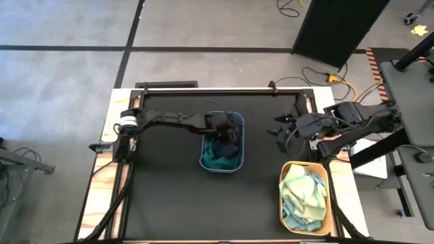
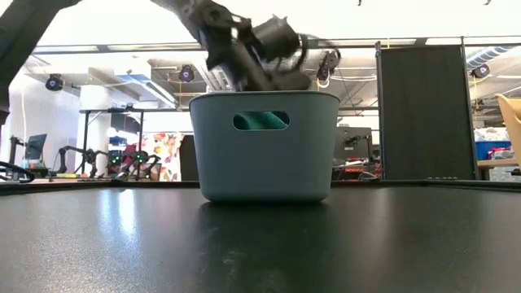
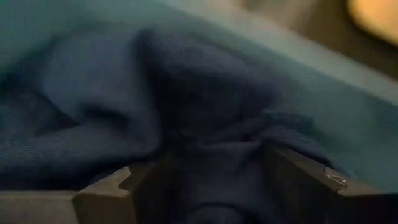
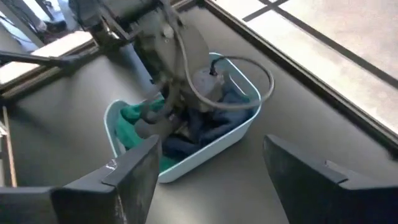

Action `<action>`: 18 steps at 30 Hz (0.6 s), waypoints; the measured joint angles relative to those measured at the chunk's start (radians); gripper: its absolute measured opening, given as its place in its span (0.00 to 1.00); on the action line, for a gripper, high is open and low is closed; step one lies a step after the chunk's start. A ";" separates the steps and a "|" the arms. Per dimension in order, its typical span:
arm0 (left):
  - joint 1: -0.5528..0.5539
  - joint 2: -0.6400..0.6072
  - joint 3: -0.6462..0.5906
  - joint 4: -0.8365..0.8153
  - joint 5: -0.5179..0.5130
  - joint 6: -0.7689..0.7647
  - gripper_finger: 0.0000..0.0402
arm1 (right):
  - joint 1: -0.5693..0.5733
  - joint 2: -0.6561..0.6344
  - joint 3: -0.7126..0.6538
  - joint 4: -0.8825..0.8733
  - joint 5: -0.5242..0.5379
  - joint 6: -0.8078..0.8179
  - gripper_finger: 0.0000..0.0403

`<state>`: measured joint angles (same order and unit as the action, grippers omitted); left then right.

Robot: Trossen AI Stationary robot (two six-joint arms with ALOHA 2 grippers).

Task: Sort microfiber towel by color & place in baskets
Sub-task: Put the dark blue microfiber cloth into the blue bin

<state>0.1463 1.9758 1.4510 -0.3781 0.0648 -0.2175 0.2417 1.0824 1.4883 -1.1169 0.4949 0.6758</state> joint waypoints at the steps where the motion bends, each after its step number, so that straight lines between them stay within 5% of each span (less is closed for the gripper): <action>1: 0.001 0.025 0.002 0.001 -0.005 -0.017 0.58 | 0.000 0.000 -0.006 0.000 0.003 -0.006 0.67; 9: -0.007 0.062 0.008 0.007 -0.018 -0.104 0.58 | 0.000 0.000 -0.069 -0.013 -0.051 -0.095 0.54; 13: -0.008 -0.035 0.012 0.009 -0.019 -0.105 0.58 | 0.000 0.000 -0.074 0.053 -0.015 -0.145 0.45; 18: -0.010 -0.175 0.014 -0.008 -0.020 -0.064 0.58 | 0.000 0.000 -0.119 0.289 -0.048 -0.404 0.35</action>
<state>0.1361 1.8004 1.4651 -0.3860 0.0452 -0.2818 0.2415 1.0824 1.3697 -0.8276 0.4468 0.2722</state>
